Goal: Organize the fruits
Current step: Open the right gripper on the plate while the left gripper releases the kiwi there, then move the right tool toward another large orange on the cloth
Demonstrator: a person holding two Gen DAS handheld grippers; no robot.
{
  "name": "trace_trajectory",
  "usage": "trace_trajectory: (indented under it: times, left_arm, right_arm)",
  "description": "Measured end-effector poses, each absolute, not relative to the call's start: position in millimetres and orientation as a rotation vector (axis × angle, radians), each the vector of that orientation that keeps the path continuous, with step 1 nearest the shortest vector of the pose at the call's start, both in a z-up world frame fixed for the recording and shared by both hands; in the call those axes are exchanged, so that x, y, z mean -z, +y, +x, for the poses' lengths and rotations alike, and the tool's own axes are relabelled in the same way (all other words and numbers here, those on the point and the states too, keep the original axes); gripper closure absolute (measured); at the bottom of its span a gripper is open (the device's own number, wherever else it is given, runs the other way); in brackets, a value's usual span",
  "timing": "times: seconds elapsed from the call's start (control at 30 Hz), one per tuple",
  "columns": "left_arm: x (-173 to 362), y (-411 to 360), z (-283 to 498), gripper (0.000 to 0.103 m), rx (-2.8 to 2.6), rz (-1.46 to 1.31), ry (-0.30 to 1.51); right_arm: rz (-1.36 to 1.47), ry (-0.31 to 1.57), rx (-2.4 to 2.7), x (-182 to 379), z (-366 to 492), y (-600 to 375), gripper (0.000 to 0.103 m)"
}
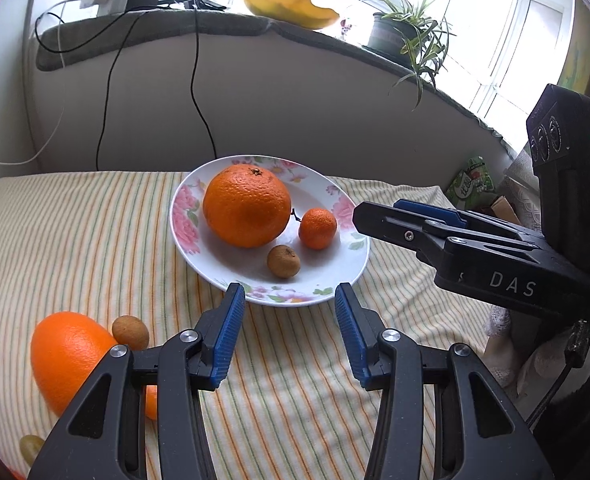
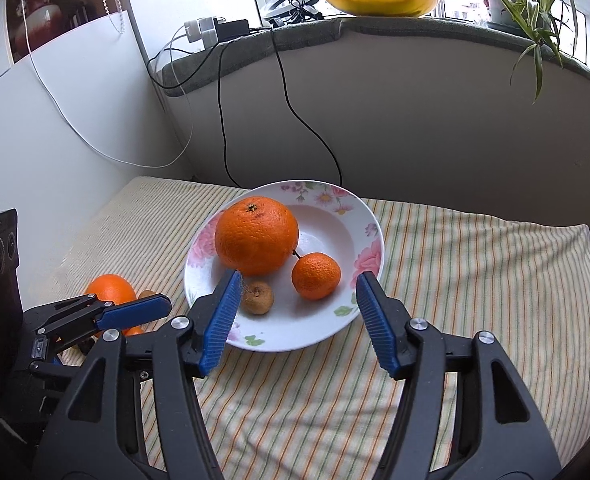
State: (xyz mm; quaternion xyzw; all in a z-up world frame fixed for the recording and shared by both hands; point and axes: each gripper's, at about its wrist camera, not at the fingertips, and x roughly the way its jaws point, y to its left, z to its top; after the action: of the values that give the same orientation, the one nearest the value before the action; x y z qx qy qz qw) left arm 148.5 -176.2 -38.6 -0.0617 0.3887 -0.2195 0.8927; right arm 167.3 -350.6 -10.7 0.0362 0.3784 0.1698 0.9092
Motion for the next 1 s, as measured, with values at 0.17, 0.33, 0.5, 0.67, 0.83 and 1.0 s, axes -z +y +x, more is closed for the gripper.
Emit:
trace_trajectory:
  times: [0.17,0.33,0.5,0.67,0.83,1.0]
  left_arm:
    - [35.3,-166.7,139.1,0.057,0.446,-0.133,0.793]
    - [33.1,-152.0,129.4,0.057,0.429,-0.141,0.783]
    - [31.7,-133.7,119.1,0.057,0.407,-0.149,0.773]
    - [31.9,-112.1,109.3,0.057,0.378,-0.164,0.771]
    - [34.6,-93.1,101.0,0.049,0.340,-0.165,0.774]
    - [39.7,-75.5,94.7,0.043,0.305,-0.174,0.780]
  right_arm:
    - [0.071,0.772,-0.367,3.8,156.3,-343.7,0.041]
    - [0.070,0.768,-0.393,0.5,145.8,-334.1,0.041]
    - [0.082,0.770,-0.428,-0.6,137.6,-323.1,0.041]
    - [0.070,0.775,-0.462,0.5,130.3,-308.7,0.040]
    - [0.073,0.783,-0.504,2.1,125.9,-296.0,0.032]
    - [0.078,0.810,-0.549,6.6,124.0,-280.5,0.025]
